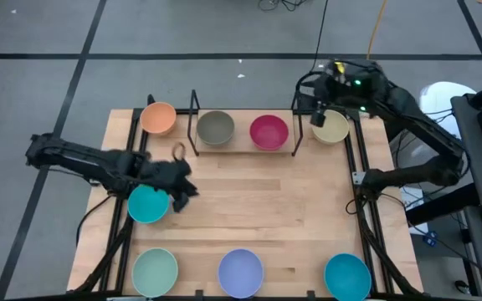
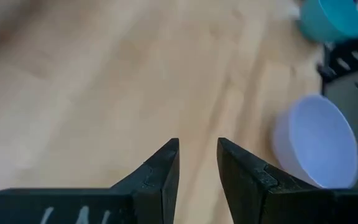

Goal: Place and stack bowls onto a shelf
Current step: Stack the purple bowl on top of the gray bowl on the shelf

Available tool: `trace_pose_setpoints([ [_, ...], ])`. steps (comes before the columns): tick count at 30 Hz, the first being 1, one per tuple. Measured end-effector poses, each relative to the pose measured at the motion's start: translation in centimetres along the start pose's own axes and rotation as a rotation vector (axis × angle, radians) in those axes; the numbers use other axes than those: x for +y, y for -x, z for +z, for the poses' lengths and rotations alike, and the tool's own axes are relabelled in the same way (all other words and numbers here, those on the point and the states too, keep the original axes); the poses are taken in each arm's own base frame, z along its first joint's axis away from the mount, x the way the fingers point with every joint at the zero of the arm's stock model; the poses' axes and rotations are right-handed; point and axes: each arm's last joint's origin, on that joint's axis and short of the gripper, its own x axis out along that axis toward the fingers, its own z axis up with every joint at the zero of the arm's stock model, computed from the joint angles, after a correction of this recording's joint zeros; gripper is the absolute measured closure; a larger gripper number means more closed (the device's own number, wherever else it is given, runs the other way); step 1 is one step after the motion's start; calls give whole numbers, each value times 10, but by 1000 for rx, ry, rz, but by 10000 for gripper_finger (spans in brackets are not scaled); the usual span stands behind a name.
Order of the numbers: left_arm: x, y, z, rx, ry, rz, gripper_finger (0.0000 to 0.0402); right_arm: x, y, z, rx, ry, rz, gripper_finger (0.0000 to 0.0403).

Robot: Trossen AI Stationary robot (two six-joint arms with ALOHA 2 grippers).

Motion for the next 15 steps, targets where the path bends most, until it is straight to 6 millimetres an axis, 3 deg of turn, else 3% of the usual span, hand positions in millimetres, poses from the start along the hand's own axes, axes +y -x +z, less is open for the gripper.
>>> trace_pose_setpoints([
  [8, -59, -52, -19, 2, 30, -212, 289, 4, 29, 0, -38, 48, 1, 287],
  [15, -99, -83, -39, 36, -1, -200, 289, 5, 36, -3, -24, 69, 9, 287],
])
